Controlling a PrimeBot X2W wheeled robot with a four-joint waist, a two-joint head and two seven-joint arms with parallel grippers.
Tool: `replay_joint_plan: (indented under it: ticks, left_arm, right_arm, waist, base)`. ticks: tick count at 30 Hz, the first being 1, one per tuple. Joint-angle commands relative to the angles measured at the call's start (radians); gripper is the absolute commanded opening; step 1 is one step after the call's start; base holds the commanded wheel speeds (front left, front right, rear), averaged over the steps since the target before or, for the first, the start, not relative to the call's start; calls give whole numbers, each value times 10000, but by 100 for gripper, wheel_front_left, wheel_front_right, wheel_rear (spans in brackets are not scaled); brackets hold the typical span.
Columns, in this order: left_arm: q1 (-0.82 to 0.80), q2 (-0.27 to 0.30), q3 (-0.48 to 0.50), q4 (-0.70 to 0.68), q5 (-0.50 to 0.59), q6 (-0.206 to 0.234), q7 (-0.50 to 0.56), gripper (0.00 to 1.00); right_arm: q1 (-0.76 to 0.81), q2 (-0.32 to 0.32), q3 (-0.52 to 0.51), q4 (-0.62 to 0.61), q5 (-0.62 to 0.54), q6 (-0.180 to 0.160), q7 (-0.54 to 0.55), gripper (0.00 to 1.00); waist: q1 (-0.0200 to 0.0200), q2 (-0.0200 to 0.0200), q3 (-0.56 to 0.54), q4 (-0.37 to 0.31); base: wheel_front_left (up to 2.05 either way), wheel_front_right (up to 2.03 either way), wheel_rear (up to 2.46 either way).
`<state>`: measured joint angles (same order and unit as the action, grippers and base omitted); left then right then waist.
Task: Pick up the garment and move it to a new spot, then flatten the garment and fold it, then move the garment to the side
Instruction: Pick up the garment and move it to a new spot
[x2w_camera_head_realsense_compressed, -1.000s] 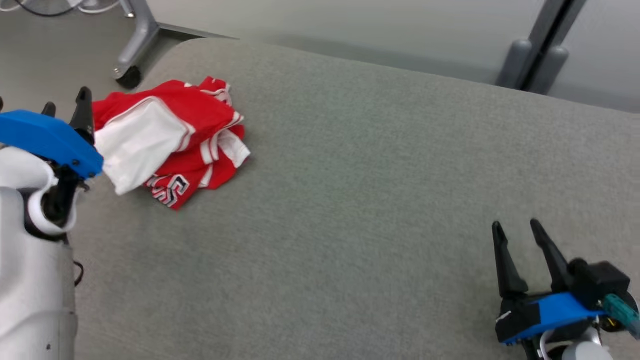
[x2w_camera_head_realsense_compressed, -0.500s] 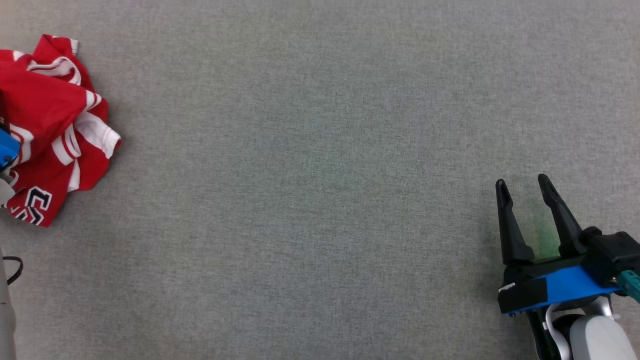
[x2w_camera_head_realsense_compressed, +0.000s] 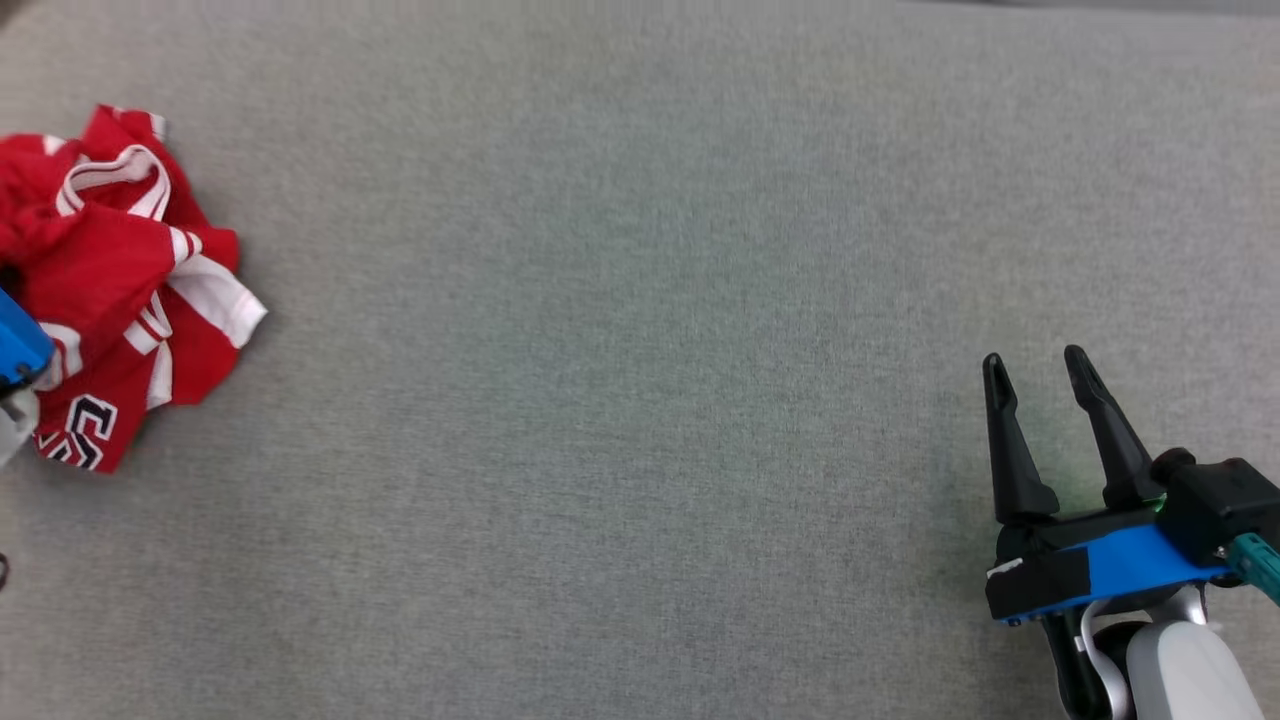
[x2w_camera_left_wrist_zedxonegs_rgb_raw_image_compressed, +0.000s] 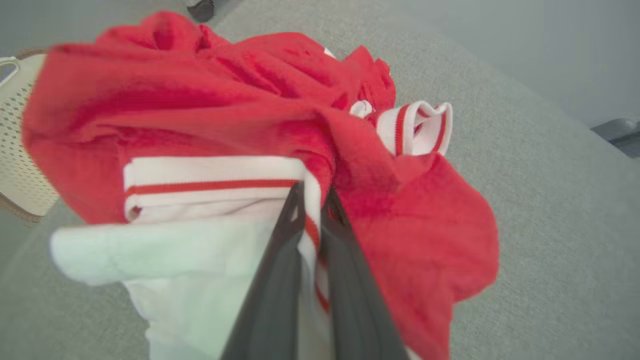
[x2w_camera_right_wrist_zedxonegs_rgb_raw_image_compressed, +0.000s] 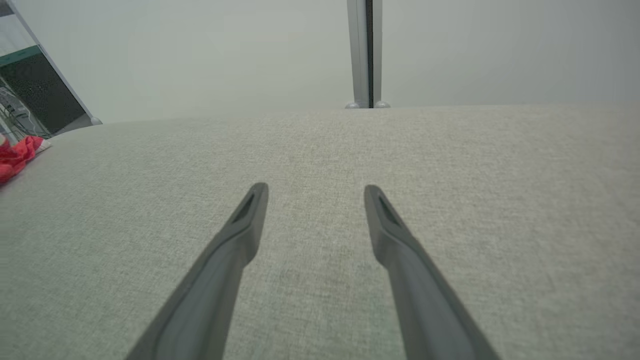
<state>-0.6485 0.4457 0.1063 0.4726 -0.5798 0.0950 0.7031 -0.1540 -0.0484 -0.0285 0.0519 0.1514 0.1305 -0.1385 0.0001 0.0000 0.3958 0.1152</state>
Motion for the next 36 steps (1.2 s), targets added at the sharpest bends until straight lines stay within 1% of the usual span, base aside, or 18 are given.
replay_joint_plan:
  ticks: [1,7,12,16,20,26,30,32,36]
  left_arm:
    - [-72,163,-65,-174,52,-97,25,0]
    - [-661,644,-370,-1485,179,-533,358,0]
    - [-1464,703,-585,-2766,-31,-844,629,0]
    - [-2075,350,-1025,-3680,-307,-1185,837,0]
    - [-2359,-332,-1774,-4502,-800,-1627,1107,0]
    - [-1690,-1166,-3168,-5403,-1351,-2019,1422,0]
    - [-1059,-1449,-3977,-5671,-1563,-2133,1456,0]
    - [-655,-1533,-4346,-5651,-1491,-2174,1335,0]
    - [264,-1582,-5035,-5091,-1268,-2210,868,0]
  right_arm:
    - [27,-37,-7,52,52,5,-81,100]
    - [136,-35,134,668,545,5,-414,100]
    - [149,-35,308,1093,1062,5,-703,100]
    - [198,-38,512,1420,1351,5,-875,100]
    - [183,-38,738,1627,1524,5,-973,100]
    - [-25,-38,905,1681,1660,5,-1060,100]
    - [-50,-40,1159,1651,1763,5,-1098,100]
    - [-42,-37,1282,1646,1848,5,-1121,100]
    - [-108,-37,1420,1727,1989,5,-1145,100]
  waist:
    - [-1,0,-214,-88]
    - [-1,0,-1484,-158]
    - [-1,0,-2355,-429]
    - [-1,0,-2814,-701]
    - [-1,0,-2990,-1022]
    - [-1,0,-3068,-1790]
    - [-1,0,-3037,-2505]
    - [-1,0,-2981,-2899]
    - [-1,0,-2882,-3696]
  base:
    - [0,0,0]
    - [0,0,0]
    - [0,0,0]
    - [0,0,0]
    - [0,0,0]
    - [0,0,0]
    - [0,0,0]
    - [0,0,0]
    - [0,0,0]
